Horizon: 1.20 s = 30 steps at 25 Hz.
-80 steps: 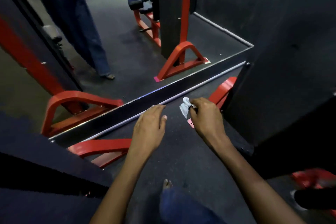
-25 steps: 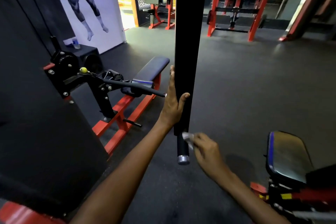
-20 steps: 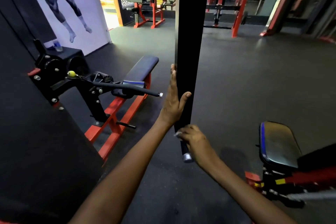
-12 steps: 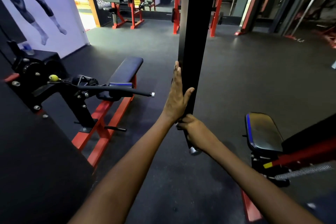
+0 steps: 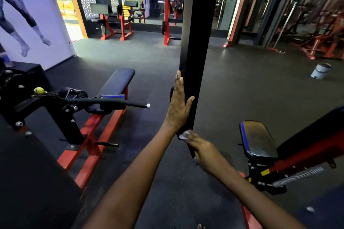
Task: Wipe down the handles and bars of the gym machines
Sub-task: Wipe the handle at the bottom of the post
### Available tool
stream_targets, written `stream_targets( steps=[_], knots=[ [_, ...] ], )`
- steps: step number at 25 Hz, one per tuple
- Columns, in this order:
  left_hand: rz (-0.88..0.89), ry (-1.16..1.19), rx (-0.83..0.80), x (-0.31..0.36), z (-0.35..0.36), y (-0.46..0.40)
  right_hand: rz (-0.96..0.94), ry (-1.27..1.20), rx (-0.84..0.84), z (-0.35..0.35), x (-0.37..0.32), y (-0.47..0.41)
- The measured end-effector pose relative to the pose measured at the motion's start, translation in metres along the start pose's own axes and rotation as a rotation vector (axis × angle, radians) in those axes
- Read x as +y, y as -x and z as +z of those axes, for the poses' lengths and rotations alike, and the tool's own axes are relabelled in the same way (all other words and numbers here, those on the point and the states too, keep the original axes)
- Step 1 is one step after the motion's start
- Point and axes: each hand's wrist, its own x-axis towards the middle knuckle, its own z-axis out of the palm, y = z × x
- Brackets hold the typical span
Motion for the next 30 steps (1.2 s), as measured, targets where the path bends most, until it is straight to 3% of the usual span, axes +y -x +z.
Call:
stream_targets(
  steps=[2, 5, 6, 7, 9, 11, 14, 15, 17, 19, 21, 25, 29, 30],
  knots=[
    [0.0, -0.001, -0.003, -0.001, -0.002, -0.001, 0.039, -0.038, 0.243, 0.009, -0.002, 0.042],
    [0.005, -0.005, 0.013, 0.0, -0.001, 0.0, 0.38, -0.208, 0.467, 0.005, -0.014, 0.034],
    [0.011, -0.004, 0.015, 0.0, -0.001, 0.0, 0.531, -0.273, 0.4, 0.004, -0.01, 0.009],
    [0.014, -0.006, 0.02, 0.001, 0.0, -0.001, 0.662, -0.394, 0.221, 0.002, -0.005, -0.015],
    [0.006, -0.011, 0.039, 0.001, 0.0, 0.0, 0.805, -0.765, -0.025, 0.003, 0.003, -0.047],
    [0.017, -0.014, 0.041, -0.002, -0.002, 0.002, 0.948, -1.168, -0.074, 0.005, 0.009, -0.043],
    [0.038, -0.034, 0.037, -0.005, -0.004, 0.003, 1.063, -1.505, -0.199, 0.004, 0.018, -0.022],
    [0.036, -0.035, 0.037, -0.005, -0.004, 0.002, 1.052, -1.549, -0.186, 0.001, 0.019, -0.026],
    [0.02, -0.031, 0.027, -0.003, -0.004, 0.001, 1.08, -1.709, -0.003, -0.004, 0.024, -0.05],
    [0.006, -0.027, 0.016, -0.003, -0.004, 0.002, 1.113, -1.792, 0.15, 0.004, 0.024, -0.062],
    [0.009, -0.022, 0.015, -0.005, -0.004, 0.003, 1.129, -1.837, 0.074, 0.01, 0.017, -0.042],
    [0.01, -0.027, 0.027, -0.006, -0.003, 0.002, 1.174, -1.676, -0.104, 0.001, 0.024, -0.013],
    [-0.002, -0.039, 0.024, -0.004, -0.003, 0.002, 1.347, -1.786, -0.001, 0.005, 0.03, -0.053],
    [0.001, -0.036, 0.023, -0.004, -0.003, 0.003, 1.31, -1.797, 0.033, 0.008, 0.033, -0.048]
  ],
)
